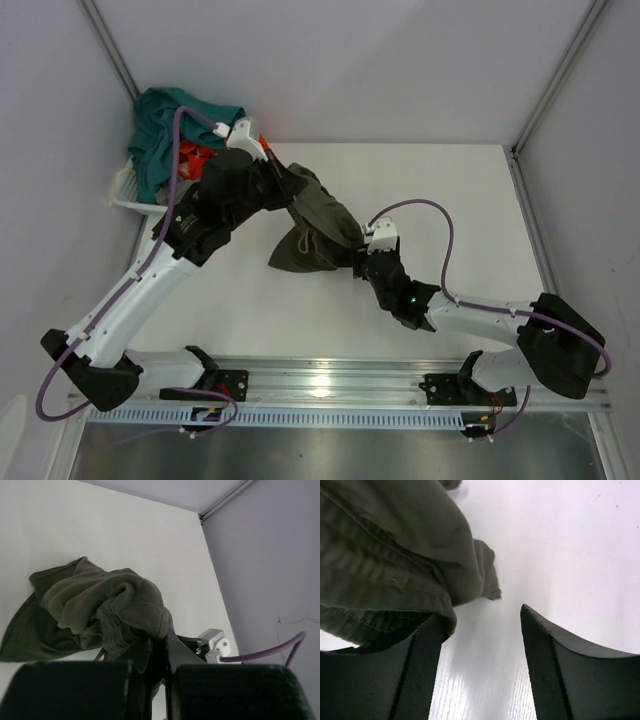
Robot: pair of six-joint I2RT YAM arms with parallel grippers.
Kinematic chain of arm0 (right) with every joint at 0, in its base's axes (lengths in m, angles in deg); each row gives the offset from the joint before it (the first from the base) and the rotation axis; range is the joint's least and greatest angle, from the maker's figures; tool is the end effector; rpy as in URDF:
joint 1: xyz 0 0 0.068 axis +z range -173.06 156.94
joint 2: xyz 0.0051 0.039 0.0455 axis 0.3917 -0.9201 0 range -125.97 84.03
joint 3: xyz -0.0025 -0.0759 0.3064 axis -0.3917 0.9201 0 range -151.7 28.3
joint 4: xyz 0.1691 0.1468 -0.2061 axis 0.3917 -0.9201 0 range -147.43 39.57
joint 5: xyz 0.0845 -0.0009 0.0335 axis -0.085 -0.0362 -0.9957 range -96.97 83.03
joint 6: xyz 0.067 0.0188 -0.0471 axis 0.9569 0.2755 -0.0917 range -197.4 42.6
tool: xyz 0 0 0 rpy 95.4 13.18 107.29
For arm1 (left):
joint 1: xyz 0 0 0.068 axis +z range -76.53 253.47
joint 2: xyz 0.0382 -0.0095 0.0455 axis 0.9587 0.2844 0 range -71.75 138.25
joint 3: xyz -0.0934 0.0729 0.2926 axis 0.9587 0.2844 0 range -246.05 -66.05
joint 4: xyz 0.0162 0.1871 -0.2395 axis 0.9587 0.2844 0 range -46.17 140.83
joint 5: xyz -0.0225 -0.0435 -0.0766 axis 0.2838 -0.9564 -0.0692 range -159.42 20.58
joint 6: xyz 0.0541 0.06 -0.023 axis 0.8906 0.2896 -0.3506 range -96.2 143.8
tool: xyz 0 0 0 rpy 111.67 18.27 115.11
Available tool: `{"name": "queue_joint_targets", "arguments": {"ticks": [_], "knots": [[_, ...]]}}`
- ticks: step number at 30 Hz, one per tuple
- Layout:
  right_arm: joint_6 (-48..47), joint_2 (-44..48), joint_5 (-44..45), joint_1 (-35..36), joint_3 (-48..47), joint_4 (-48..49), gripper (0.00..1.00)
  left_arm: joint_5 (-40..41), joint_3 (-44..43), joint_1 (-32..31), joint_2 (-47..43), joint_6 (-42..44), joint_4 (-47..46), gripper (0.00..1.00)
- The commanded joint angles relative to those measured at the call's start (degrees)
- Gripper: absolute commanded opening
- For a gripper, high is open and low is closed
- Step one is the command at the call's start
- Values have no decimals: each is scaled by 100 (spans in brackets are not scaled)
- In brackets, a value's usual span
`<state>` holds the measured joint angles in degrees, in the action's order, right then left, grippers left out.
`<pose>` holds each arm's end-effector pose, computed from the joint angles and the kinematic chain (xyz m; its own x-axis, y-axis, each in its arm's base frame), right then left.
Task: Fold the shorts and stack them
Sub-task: Flatten the shorts out
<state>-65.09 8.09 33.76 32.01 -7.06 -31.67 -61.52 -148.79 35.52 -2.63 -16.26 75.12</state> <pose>0.2256 0.2390 0.2209 -0.2664 -0.0992 -0.9588 -0.2228 0.9741 -0.0389 0.2571 -0.1878 0.4836 -0.5087 -0.4116 -0.7562 0.2333 0.7795 -0.5813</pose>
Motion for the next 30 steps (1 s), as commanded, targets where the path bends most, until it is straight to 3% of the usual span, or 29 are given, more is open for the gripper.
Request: {"name": "queue_joint_targets", "arguments": {"ticks": [1, 7, 9, 14, 17, 20, 21, 23, 30], "knots": [[148, -183, -258, -31, -68, -83, 62, -131, -532, 16, 92, -222, -255, 0], [-97, -492, -364, 144, -209, 65, 60, -227, -937, 16, 295, -284, -114, 0], [-185, -492, -592, 153, -191, 162, 53, -219, -946, 16, 304, -301, -105, 0], [-379, -658, -585, 373, -191, 383, 54, -166, -1217, 51, 426, -406, 0, 0], [-362, -799, -575, 373, -296, 347, 41, -350, -1428, 86, 532, -521, 97, 0], [-414, -764, -601, 390, -262, 461, 38, -491, -1526, 104, 585, -626, 167, 0], [-440, -738, -610, 399, -262, 505, 22, -483, -1552, 104, 576, -679, 193, 1], [-458, -624, -445, 417, -244, 523, 0, -404, -1517, 113, 515, -767, 193, 0], [-546, 314, -513, 364, -85, 252, 0, 194, -1667, 411, 374, -1460, 1098, 0]]}}
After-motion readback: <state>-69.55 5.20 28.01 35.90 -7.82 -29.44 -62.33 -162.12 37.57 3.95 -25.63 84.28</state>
